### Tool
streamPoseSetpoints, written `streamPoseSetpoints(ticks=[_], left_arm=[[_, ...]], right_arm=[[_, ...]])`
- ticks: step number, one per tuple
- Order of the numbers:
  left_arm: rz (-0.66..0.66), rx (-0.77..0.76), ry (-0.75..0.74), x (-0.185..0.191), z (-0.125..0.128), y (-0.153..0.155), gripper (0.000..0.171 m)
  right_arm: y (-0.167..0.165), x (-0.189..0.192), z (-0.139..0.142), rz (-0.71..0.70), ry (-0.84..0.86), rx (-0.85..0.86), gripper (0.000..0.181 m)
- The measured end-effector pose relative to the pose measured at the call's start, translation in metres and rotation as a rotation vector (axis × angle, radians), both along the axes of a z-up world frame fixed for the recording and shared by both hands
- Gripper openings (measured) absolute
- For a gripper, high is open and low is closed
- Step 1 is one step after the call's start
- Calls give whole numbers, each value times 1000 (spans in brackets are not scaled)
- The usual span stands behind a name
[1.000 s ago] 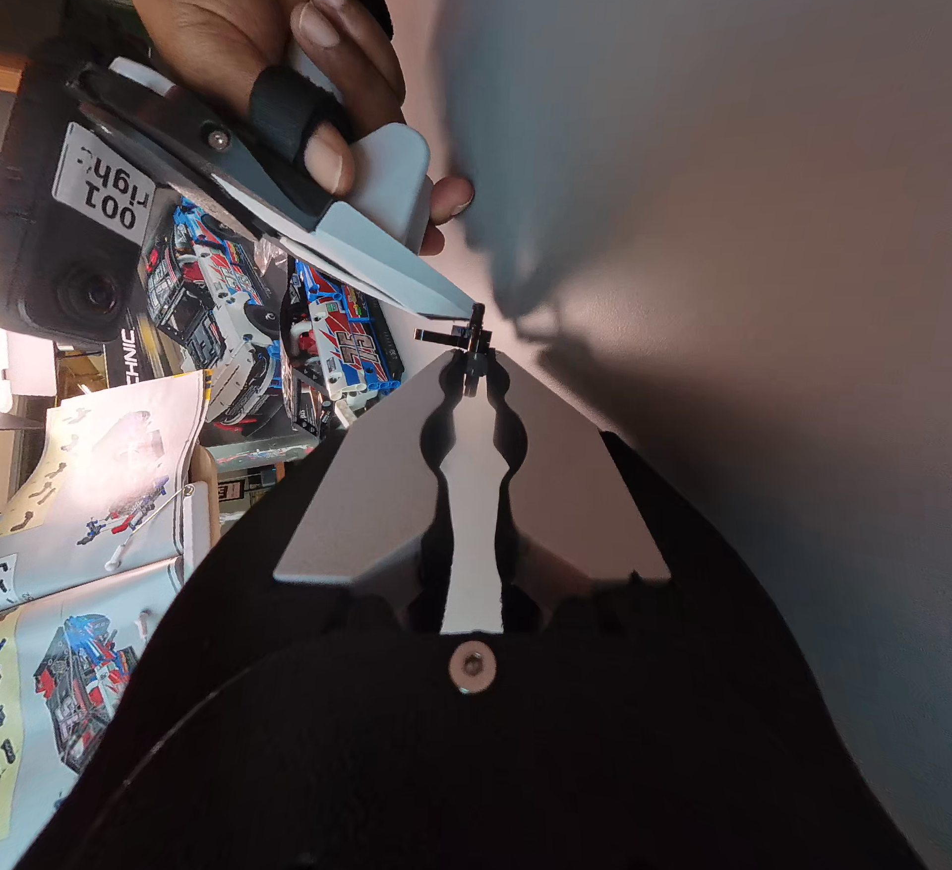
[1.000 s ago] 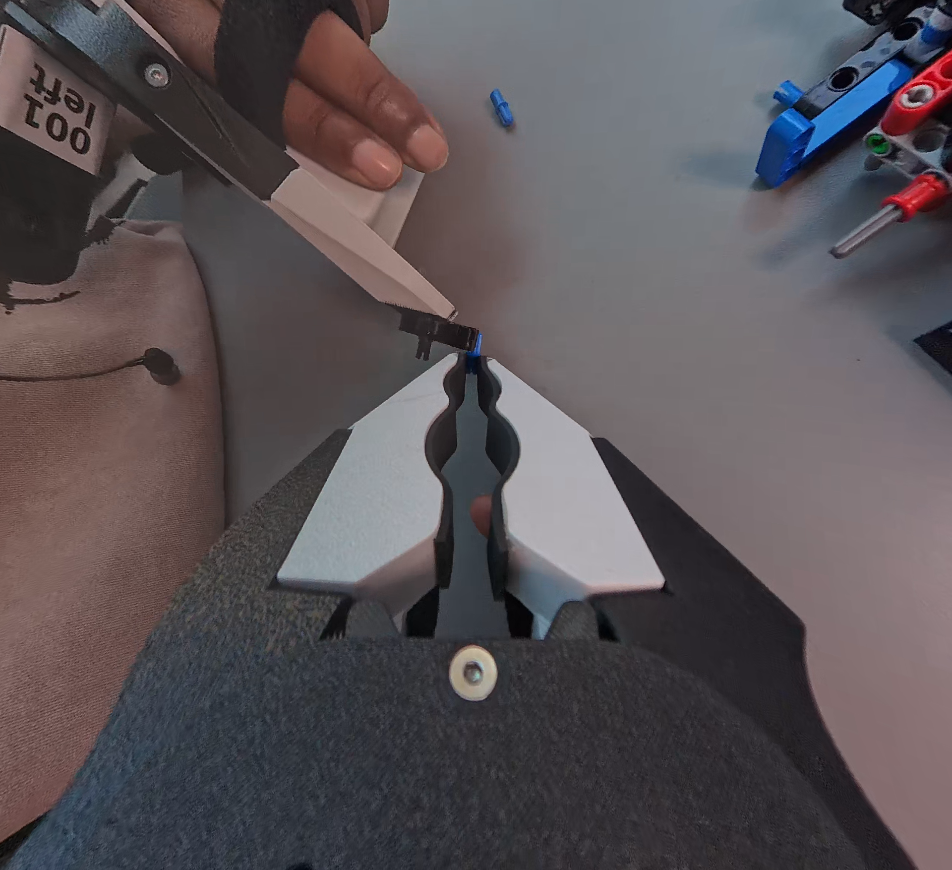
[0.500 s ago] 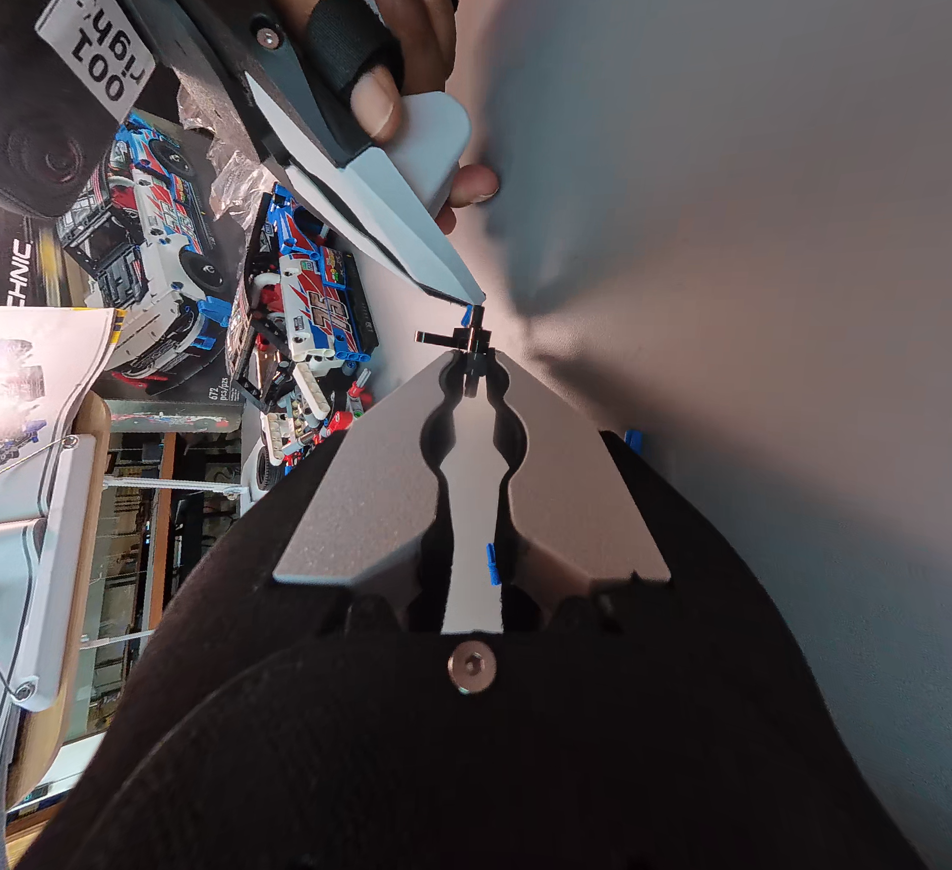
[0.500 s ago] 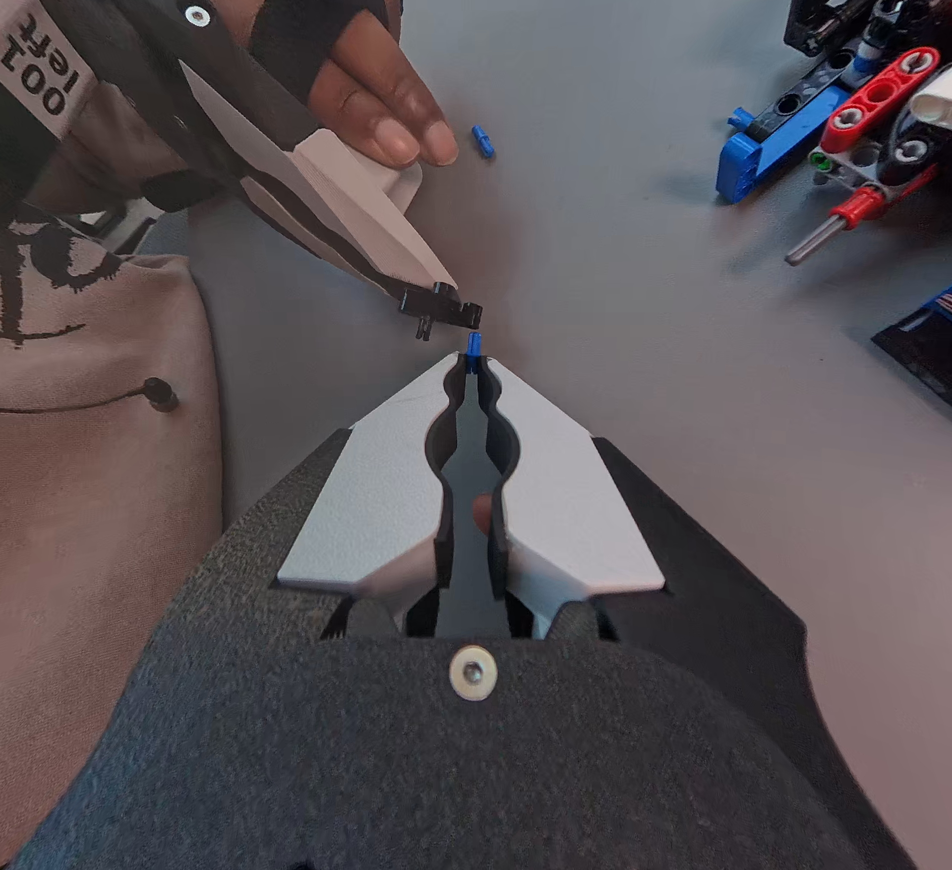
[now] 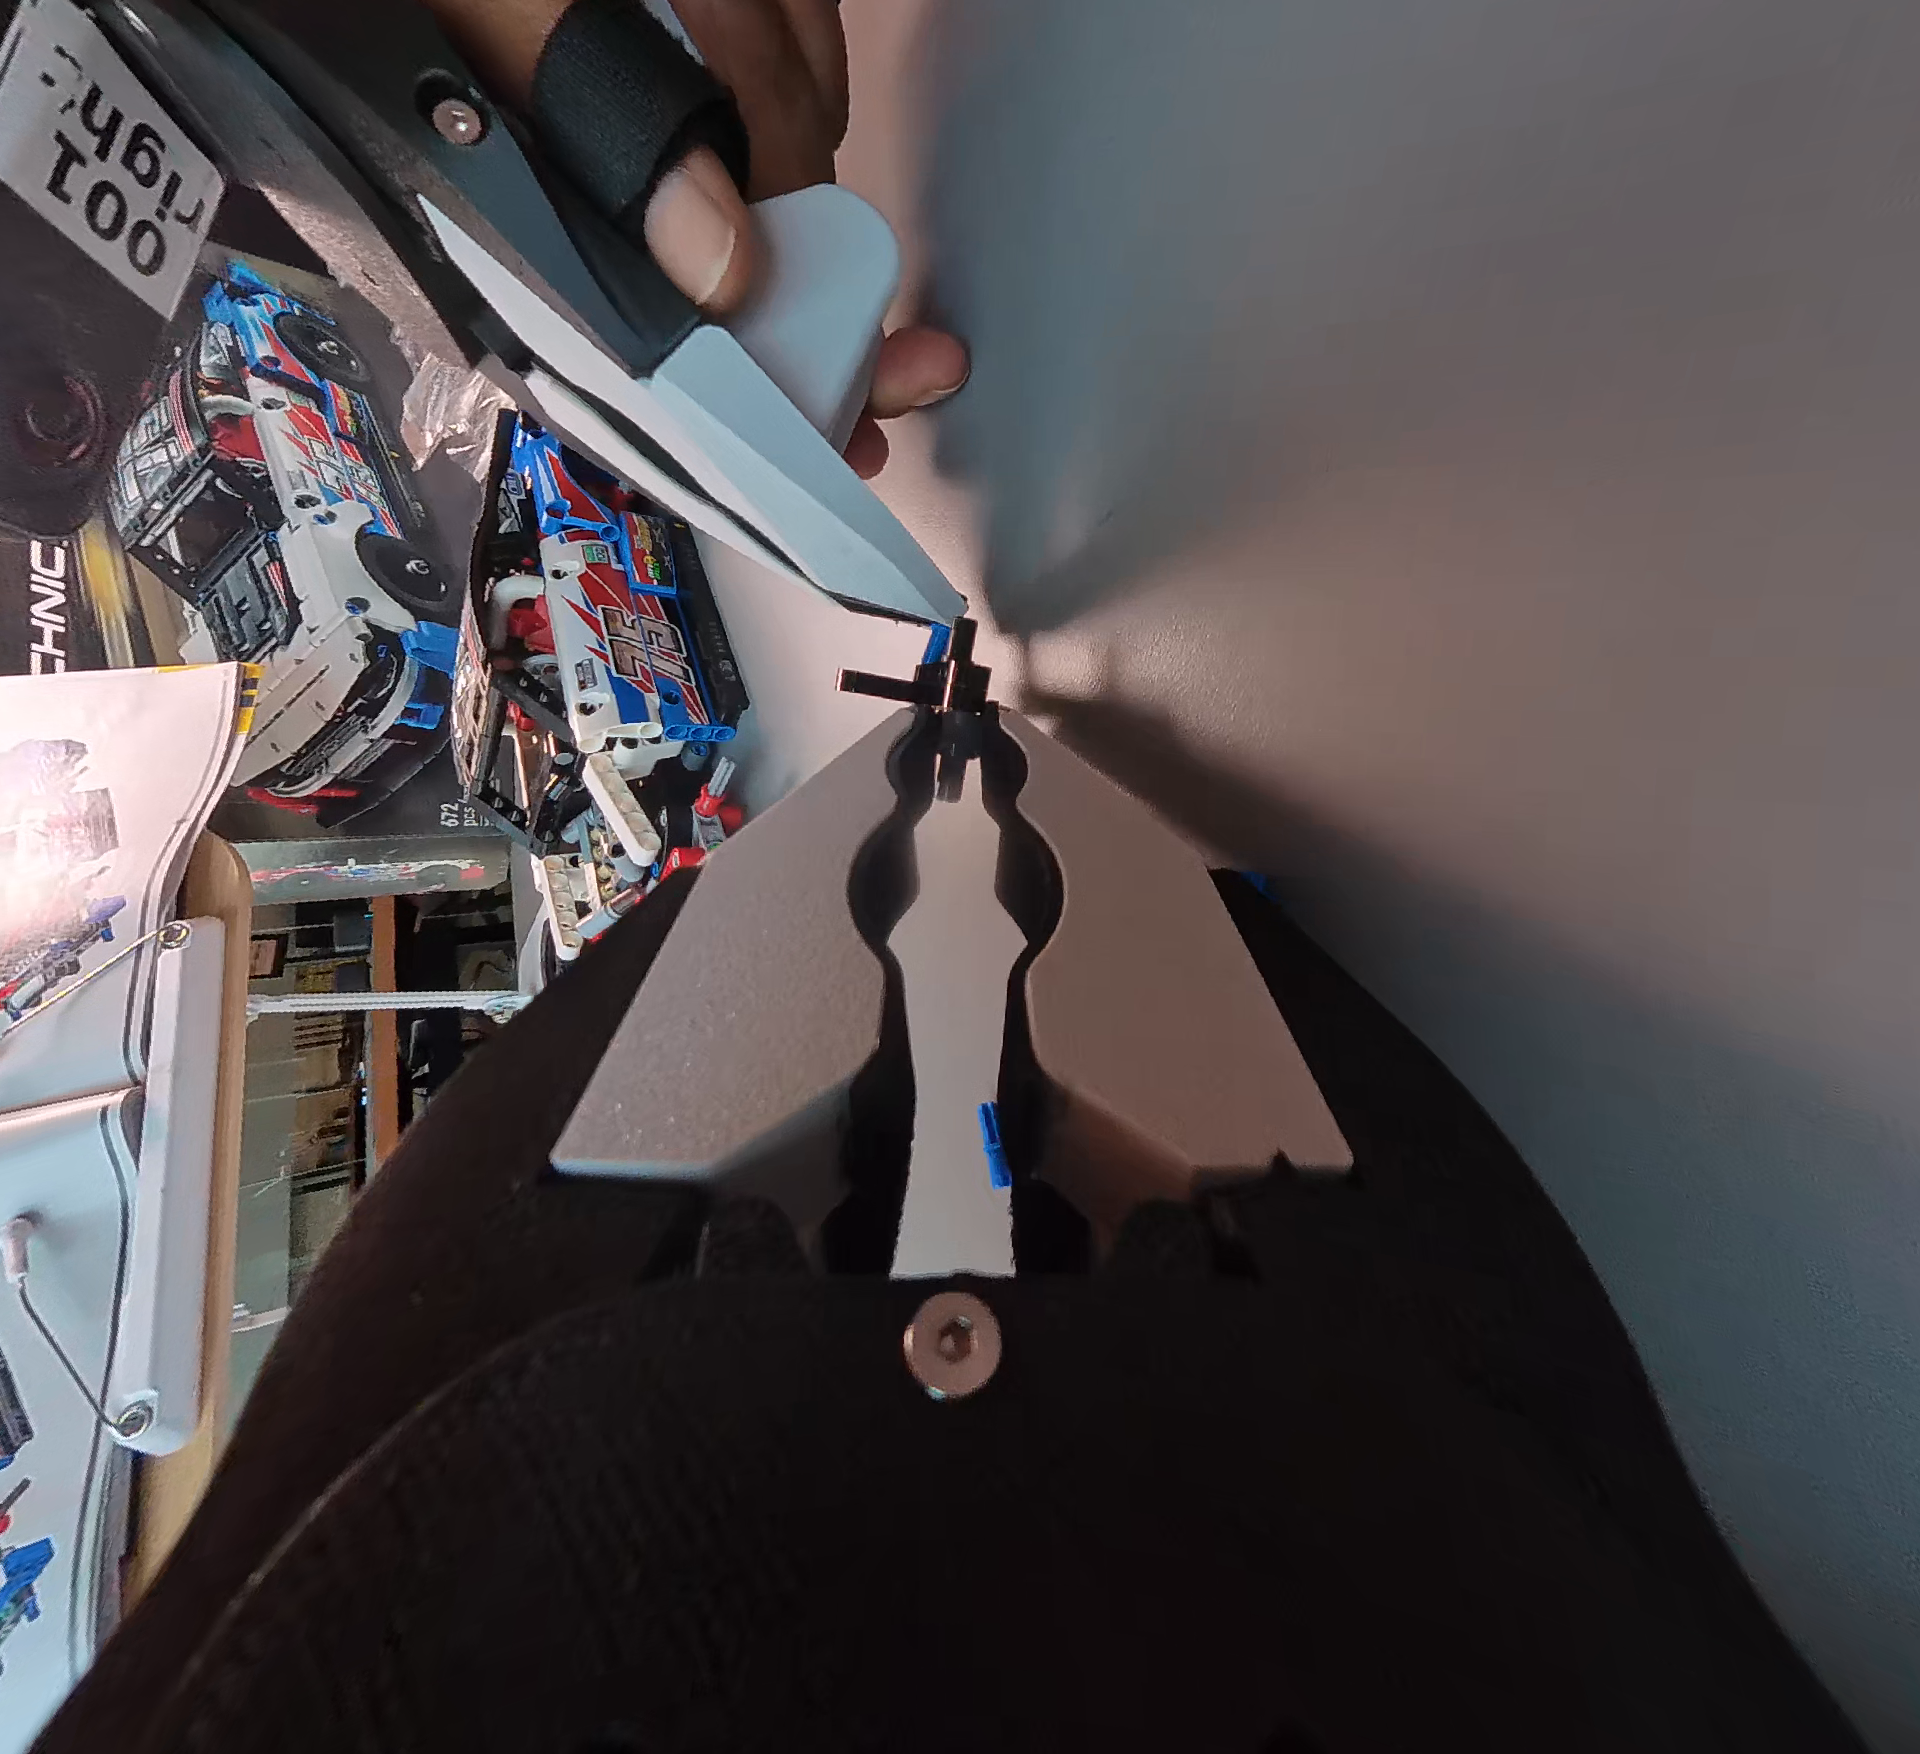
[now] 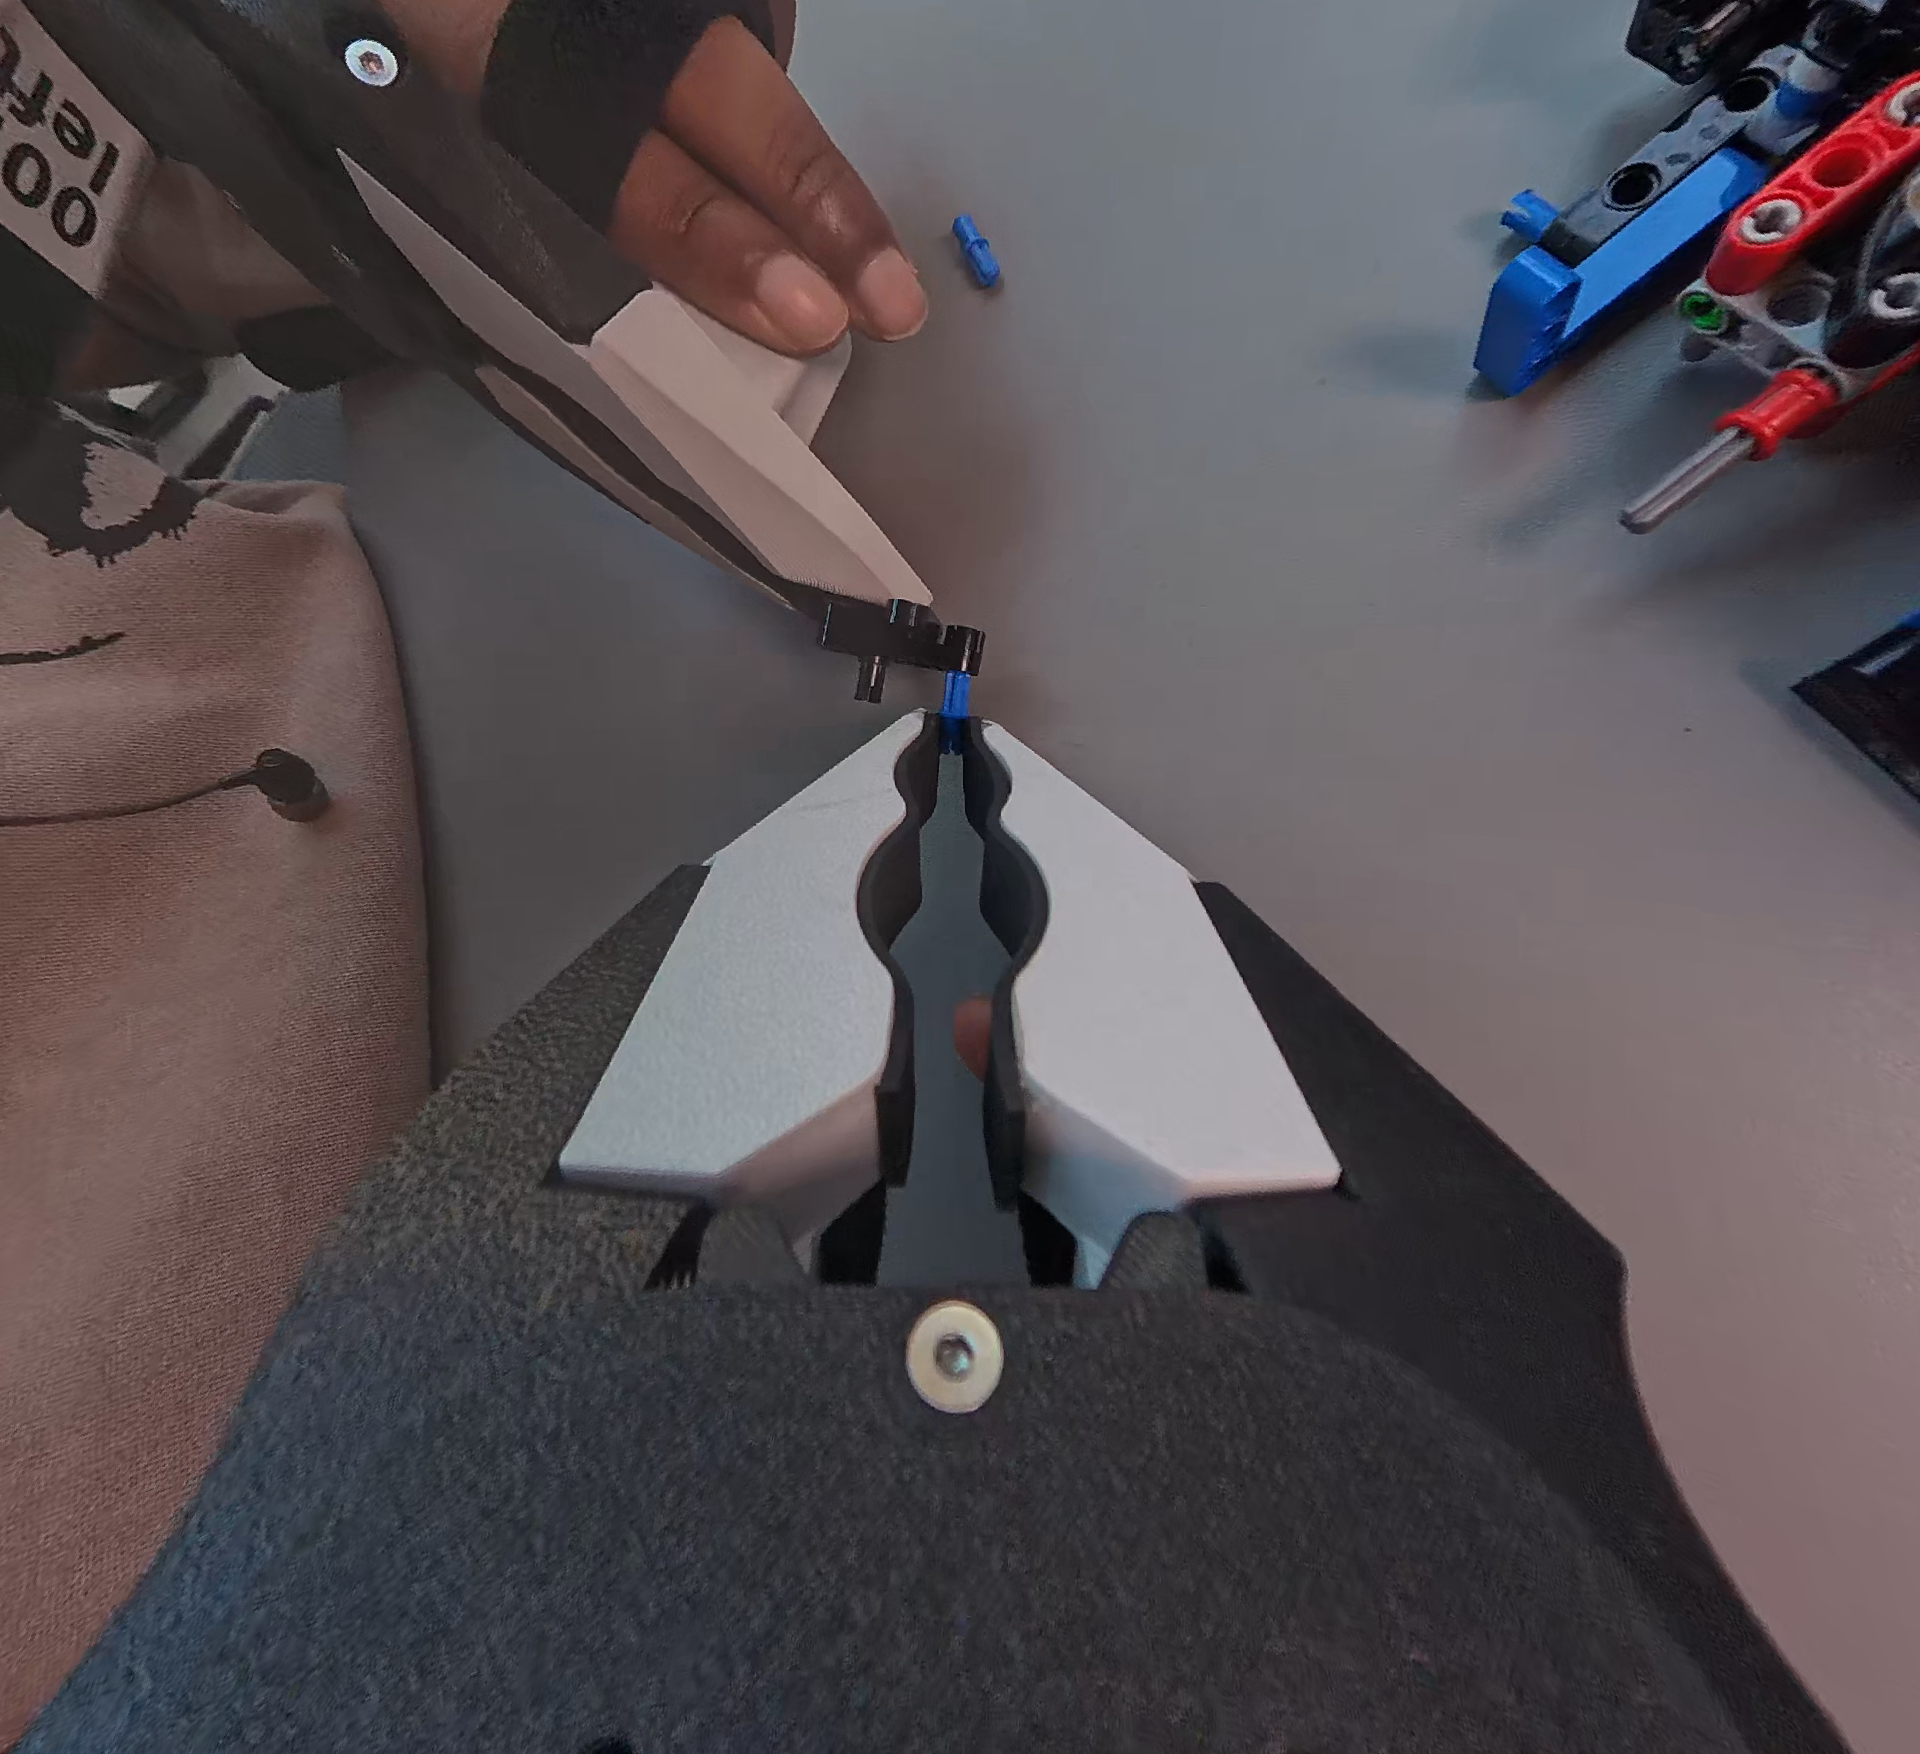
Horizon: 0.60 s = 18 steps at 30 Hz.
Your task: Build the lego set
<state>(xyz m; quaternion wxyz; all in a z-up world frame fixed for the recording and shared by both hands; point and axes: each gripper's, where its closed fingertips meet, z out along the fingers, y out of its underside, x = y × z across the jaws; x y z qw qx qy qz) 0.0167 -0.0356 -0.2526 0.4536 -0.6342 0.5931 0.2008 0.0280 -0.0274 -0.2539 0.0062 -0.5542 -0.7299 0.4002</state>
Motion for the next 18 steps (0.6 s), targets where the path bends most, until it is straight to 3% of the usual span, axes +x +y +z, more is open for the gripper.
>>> streamPoseSetpoints(ticks=[5,18], left_arm=[[-19,7,81,1,-2,1,8],[-40,7,81,6,-4,-2,7]], right_arm=[[1,1,-3,14,-2,73,1],[-2,4,-5,42,0,158,1]])
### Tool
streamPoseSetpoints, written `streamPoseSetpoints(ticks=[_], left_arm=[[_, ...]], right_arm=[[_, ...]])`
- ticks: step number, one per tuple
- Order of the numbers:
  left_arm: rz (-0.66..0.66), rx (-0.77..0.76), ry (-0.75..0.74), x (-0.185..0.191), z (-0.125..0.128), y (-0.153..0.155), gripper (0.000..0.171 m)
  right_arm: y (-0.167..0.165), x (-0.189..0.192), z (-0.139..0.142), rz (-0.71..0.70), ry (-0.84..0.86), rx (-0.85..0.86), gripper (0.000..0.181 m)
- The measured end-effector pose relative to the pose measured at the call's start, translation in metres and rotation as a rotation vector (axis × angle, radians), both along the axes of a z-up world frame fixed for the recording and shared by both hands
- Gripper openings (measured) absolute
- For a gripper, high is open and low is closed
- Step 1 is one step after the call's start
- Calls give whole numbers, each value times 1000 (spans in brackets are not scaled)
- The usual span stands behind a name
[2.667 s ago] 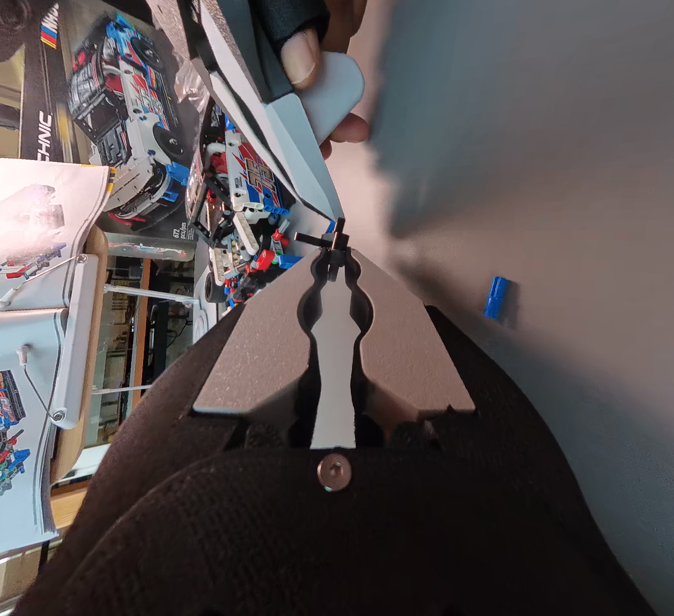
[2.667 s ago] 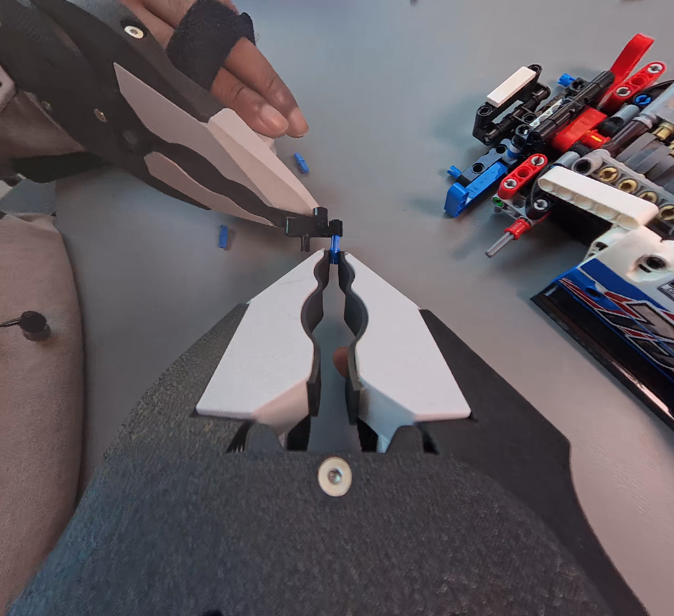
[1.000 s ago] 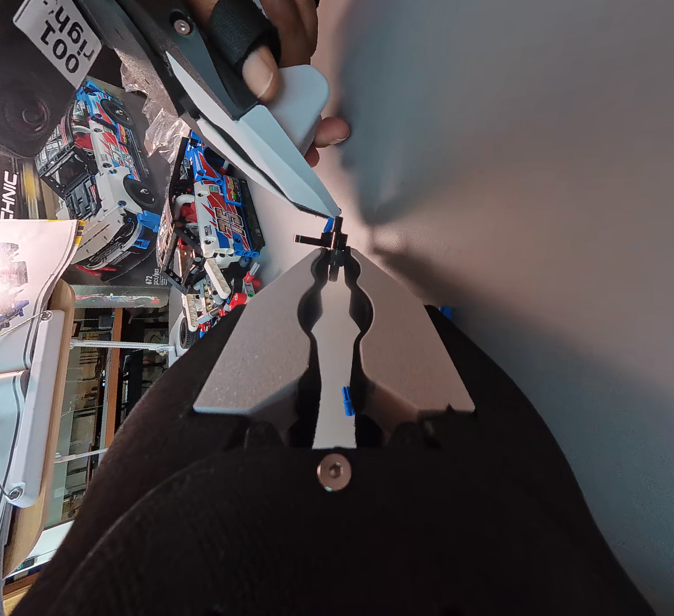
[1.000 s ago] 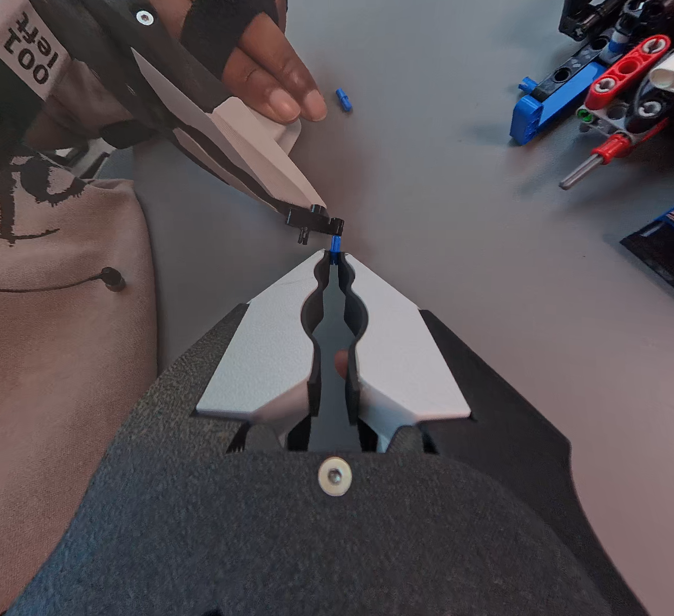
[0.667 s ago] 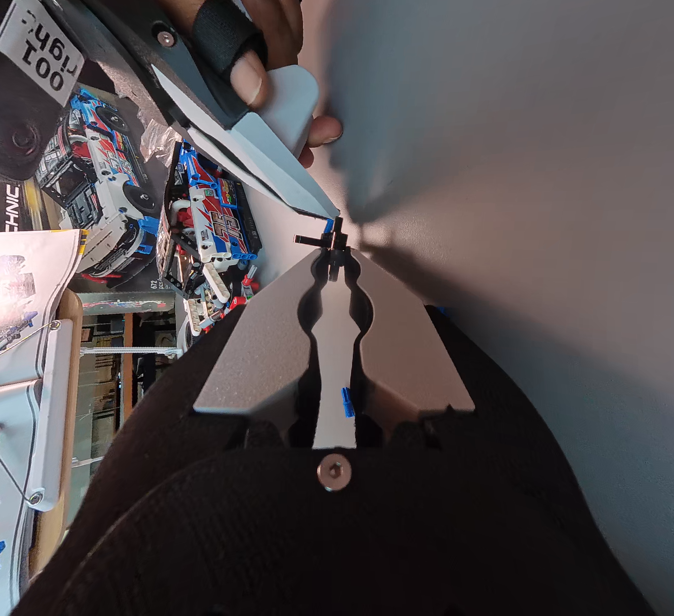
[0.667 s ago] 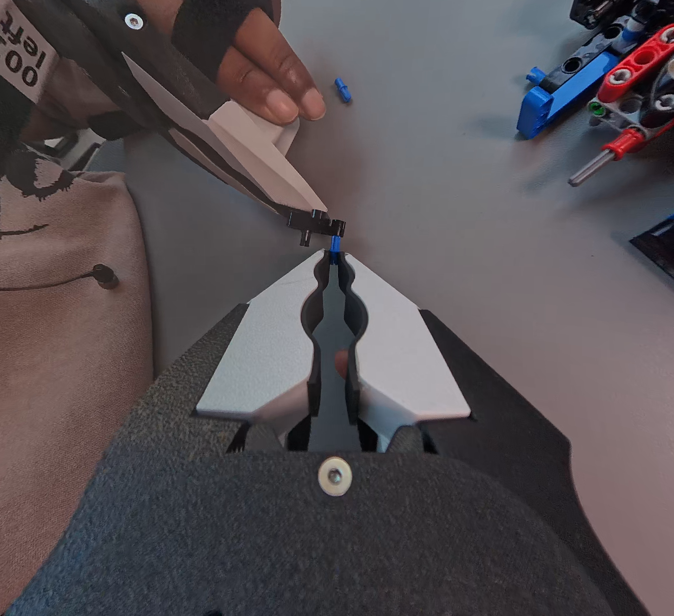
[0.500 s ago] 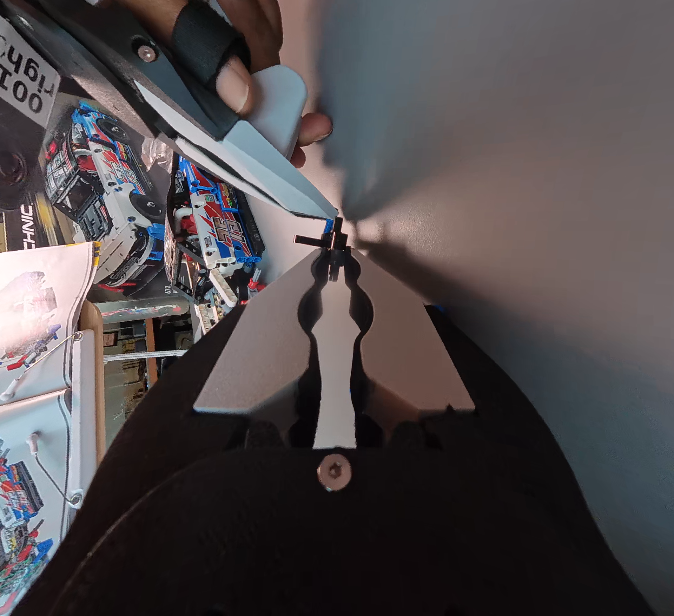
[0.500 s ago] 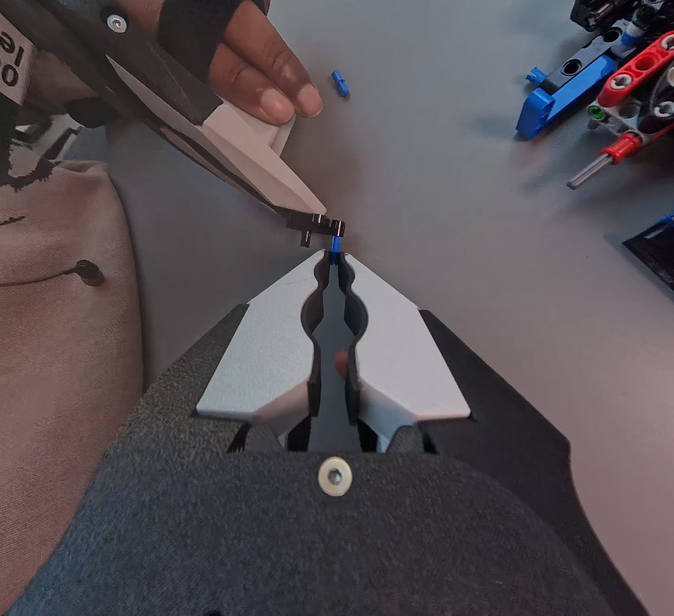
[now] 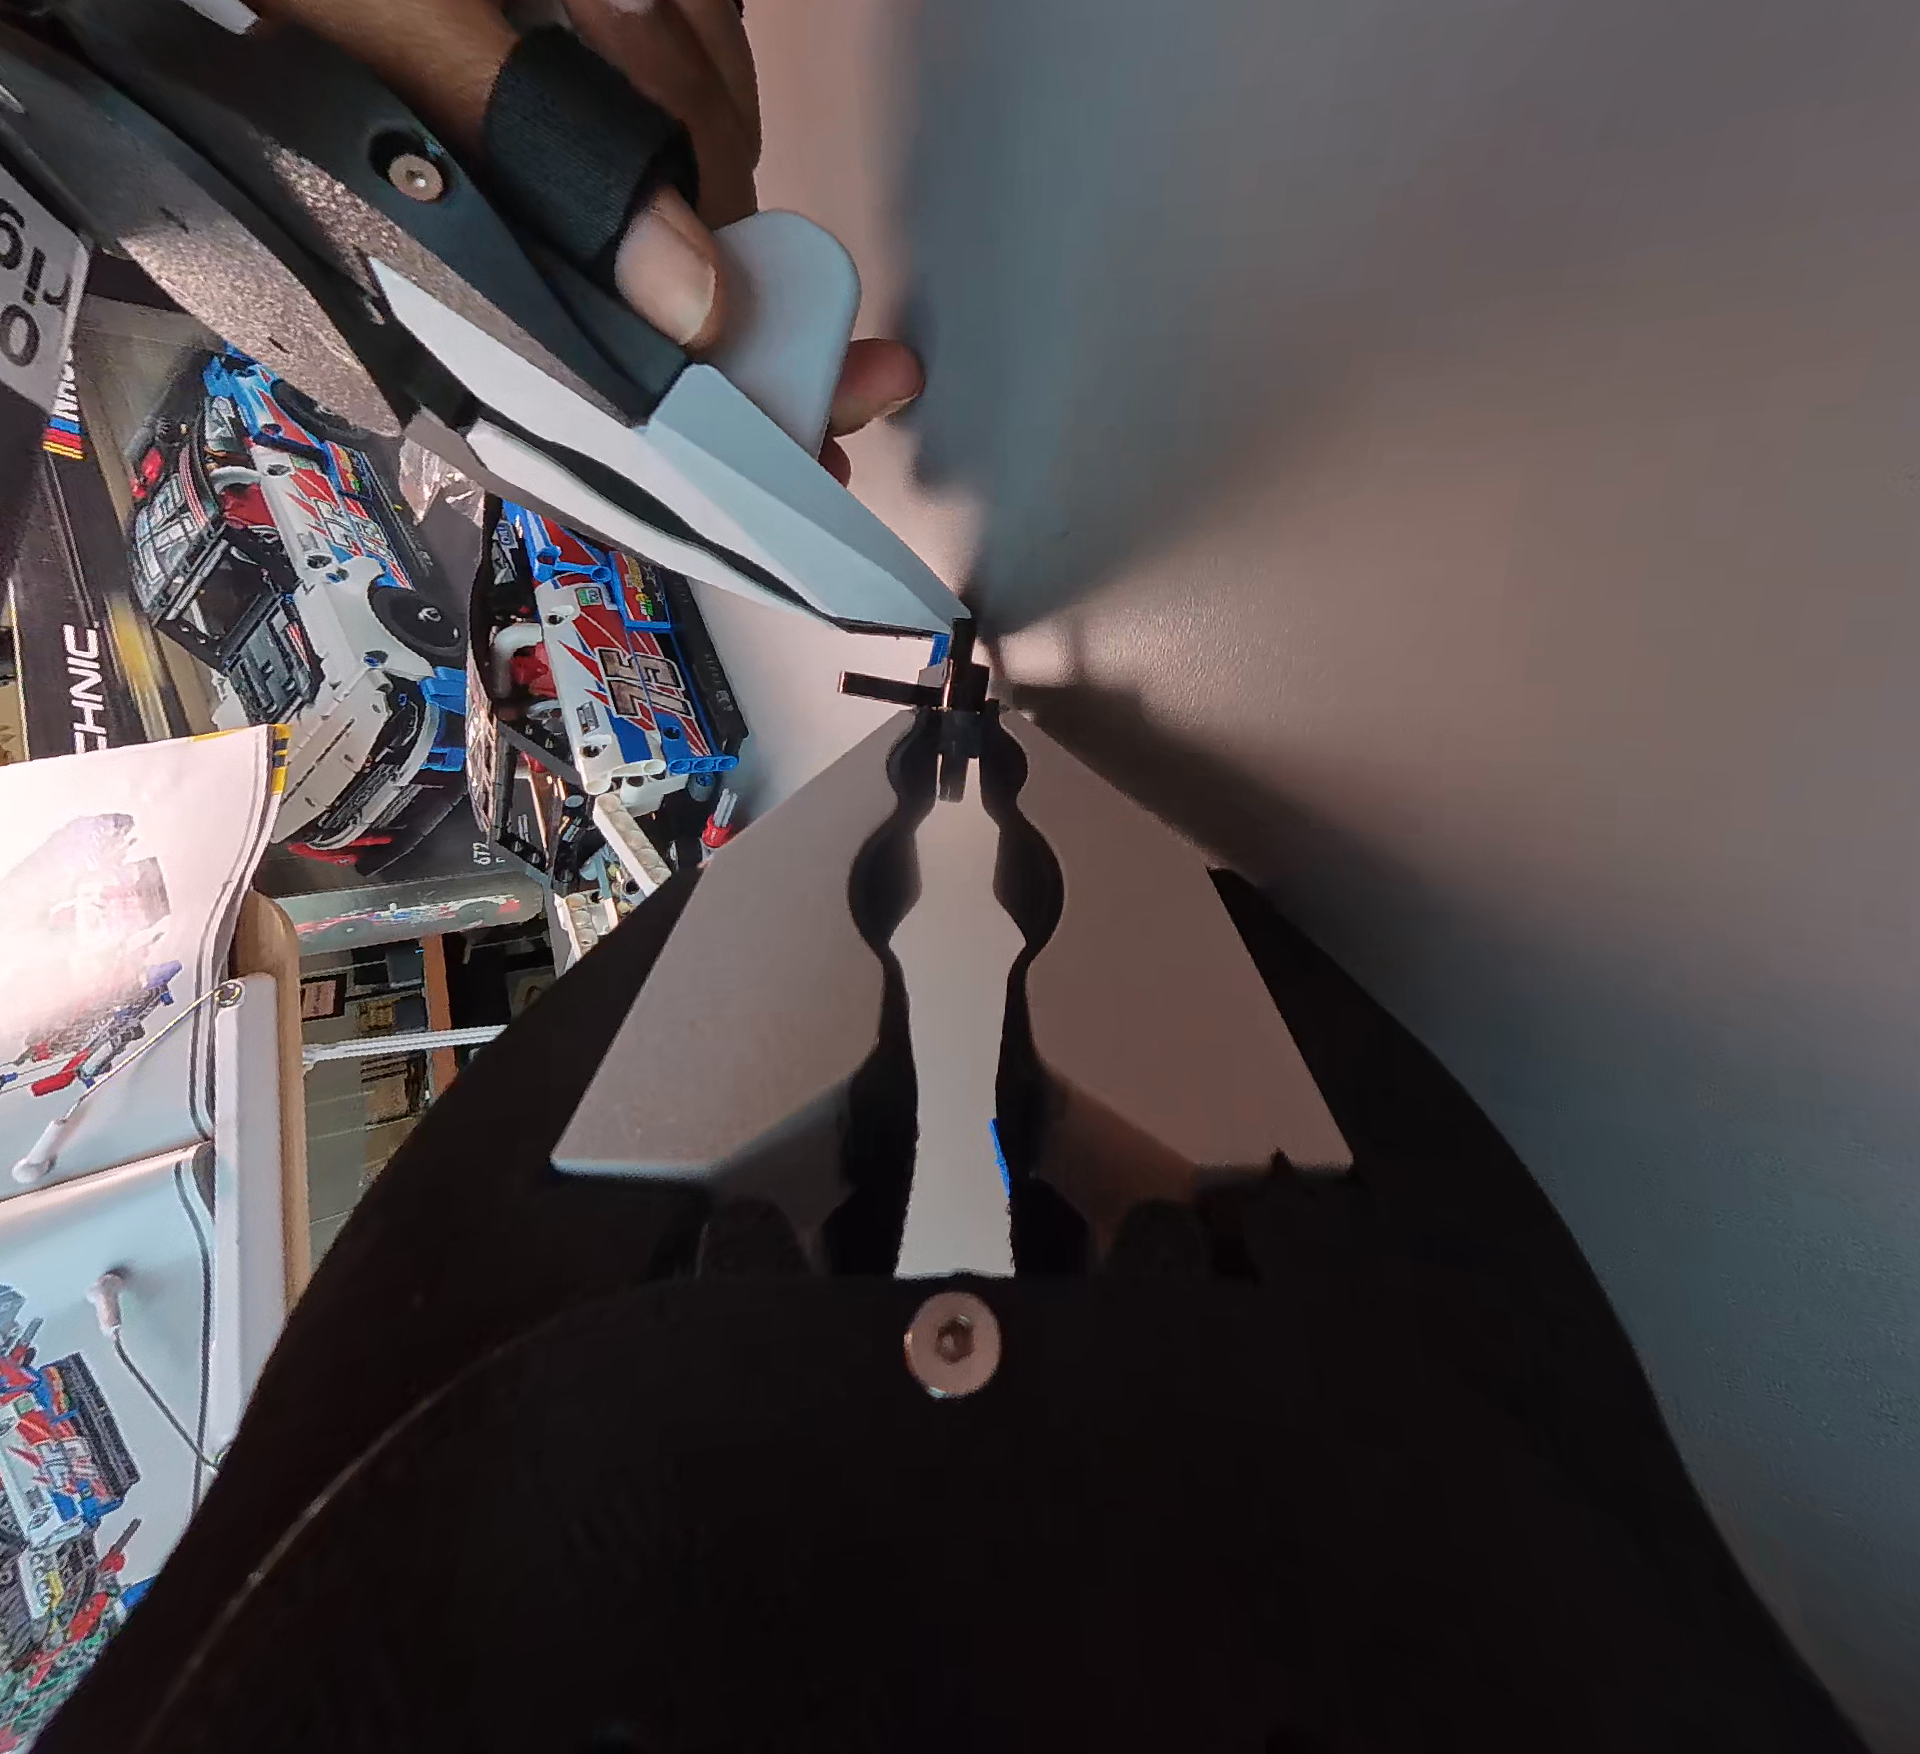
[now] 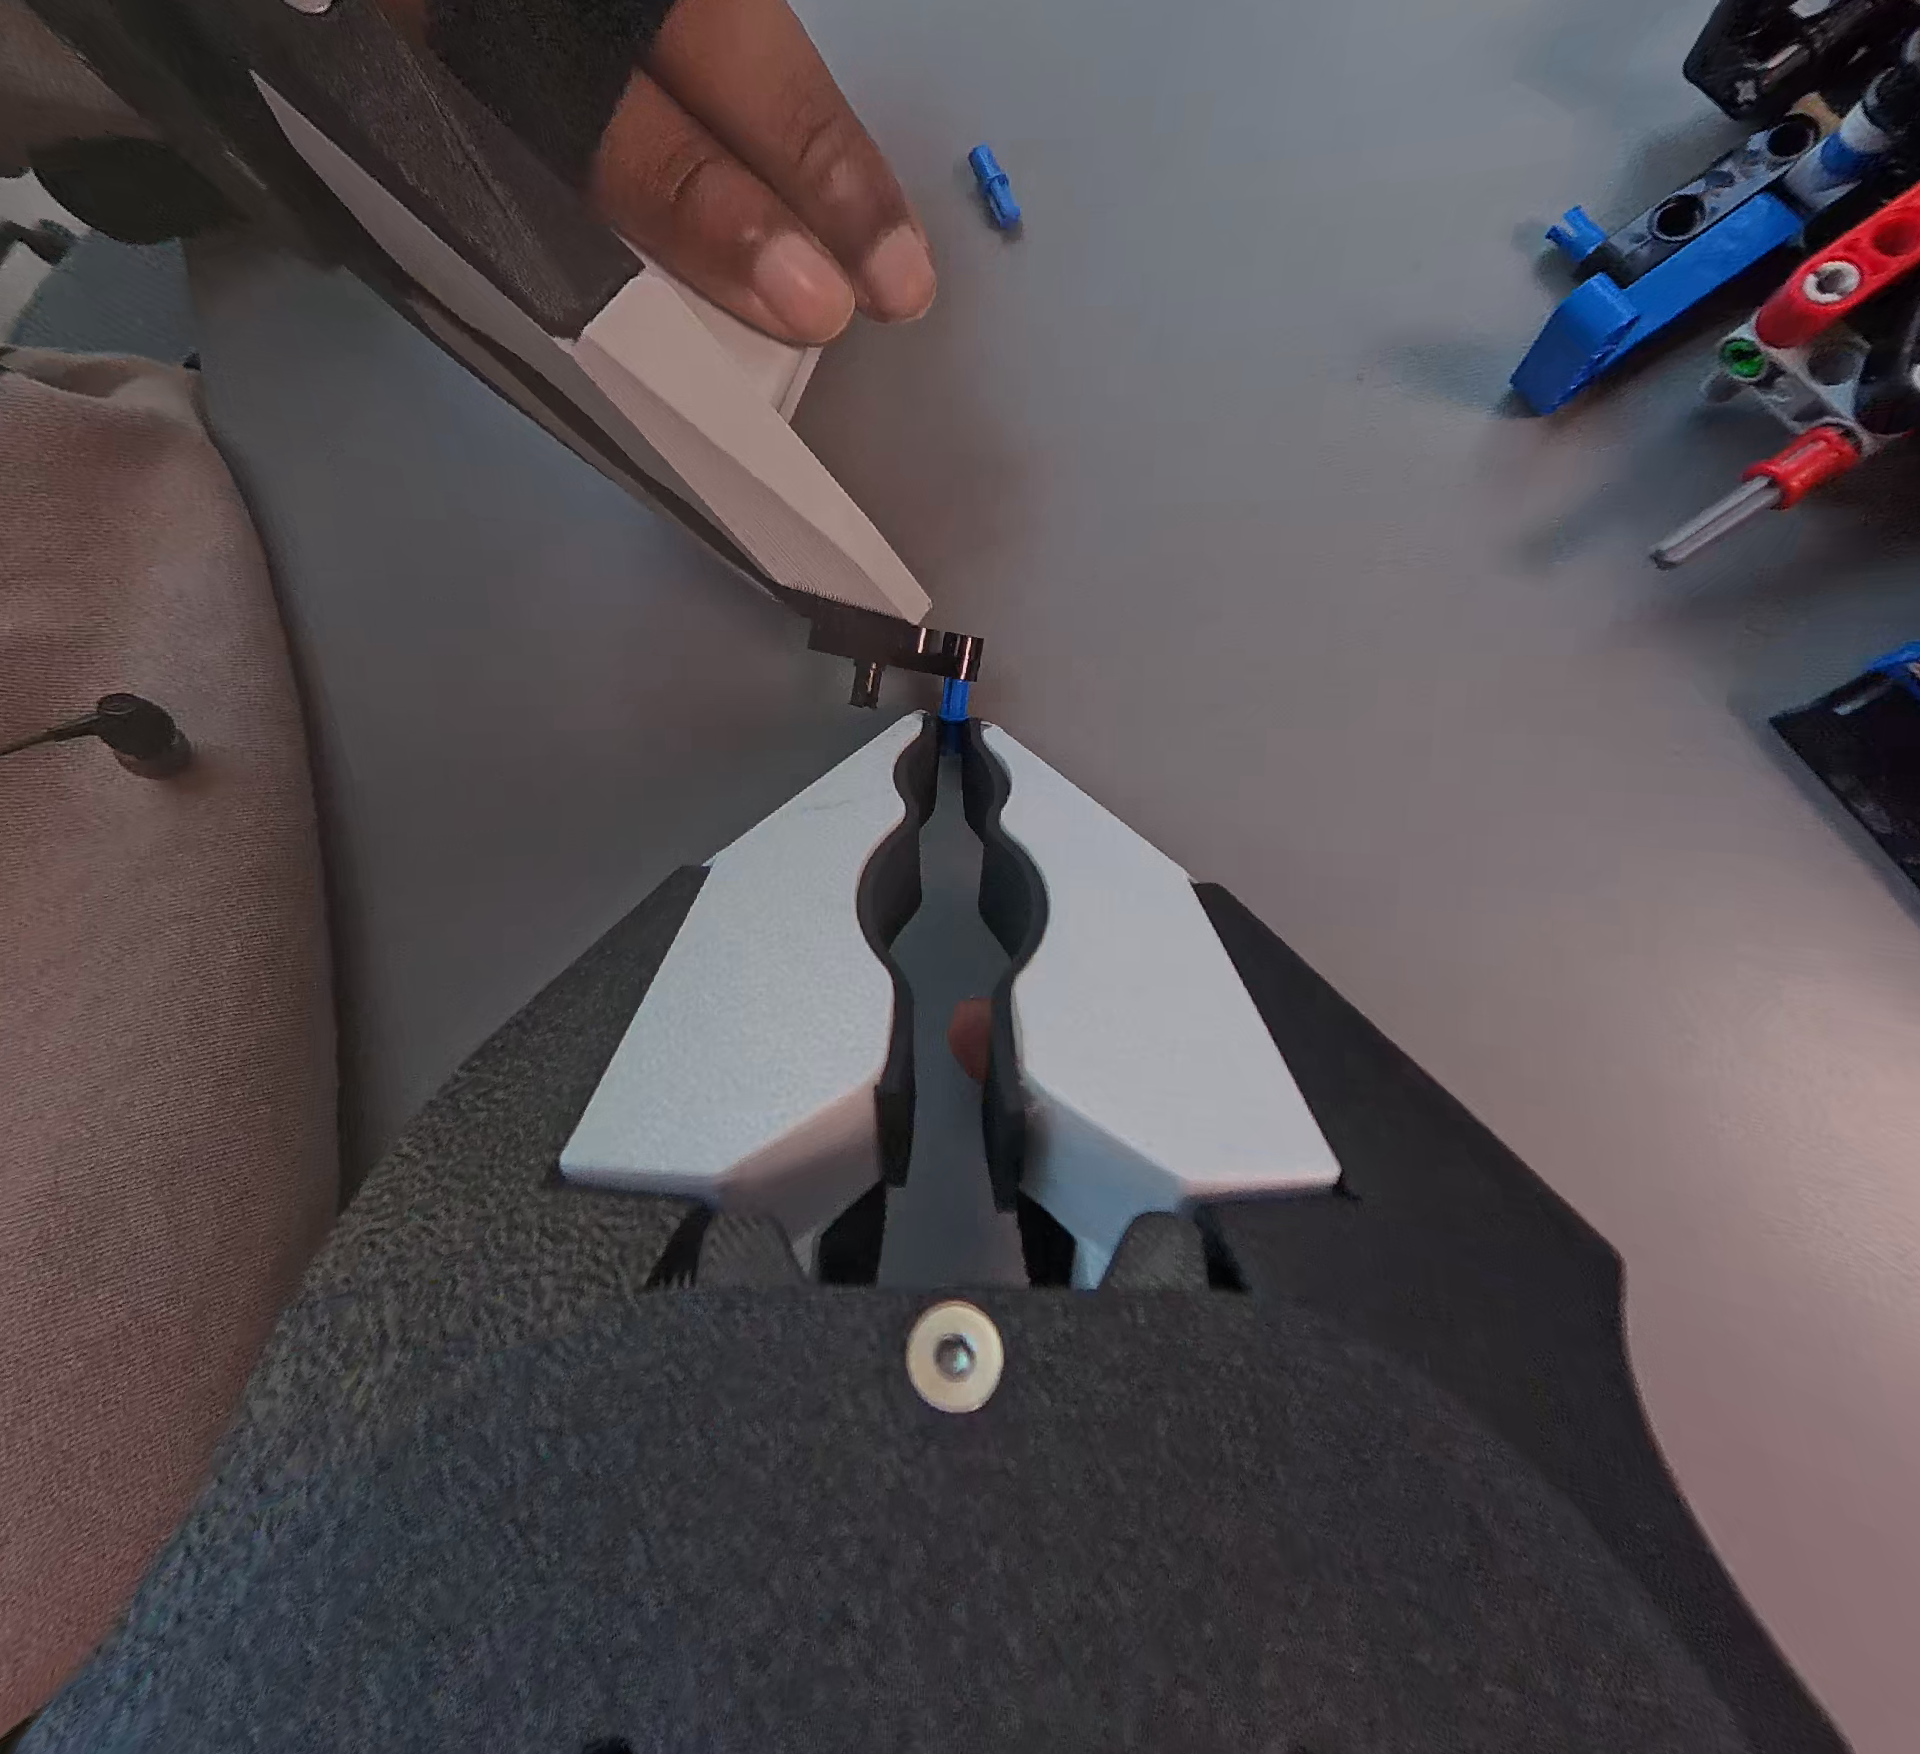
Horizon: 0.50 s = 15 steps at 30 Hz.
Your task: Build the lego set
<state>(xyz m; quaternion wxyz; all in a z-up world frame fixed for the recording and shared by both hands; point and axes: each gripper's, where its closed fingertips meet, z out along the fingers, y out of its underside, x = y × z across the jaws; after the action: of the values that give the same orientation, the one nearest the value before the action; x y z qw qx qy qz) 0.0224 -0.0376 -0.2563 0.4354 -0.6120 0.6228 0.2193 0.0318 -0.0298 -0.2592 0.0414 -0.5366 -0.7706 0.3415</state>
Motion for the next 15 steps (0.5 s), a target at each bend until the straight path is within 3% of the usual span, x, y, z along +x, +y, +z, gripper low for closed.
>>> streamPoseSetpoints(ticks=[5,9,15], left_arm=[[6,-2,28,1,0,1,7],[8,16,43,1,2,1,7],[23,9,-63,1,10,0,6]], right_arm=[[2,0,0,4,1,64,1],[1,-2,4,-24,7,-32,0],[-2,-8,13,-51,35,-182,0]])
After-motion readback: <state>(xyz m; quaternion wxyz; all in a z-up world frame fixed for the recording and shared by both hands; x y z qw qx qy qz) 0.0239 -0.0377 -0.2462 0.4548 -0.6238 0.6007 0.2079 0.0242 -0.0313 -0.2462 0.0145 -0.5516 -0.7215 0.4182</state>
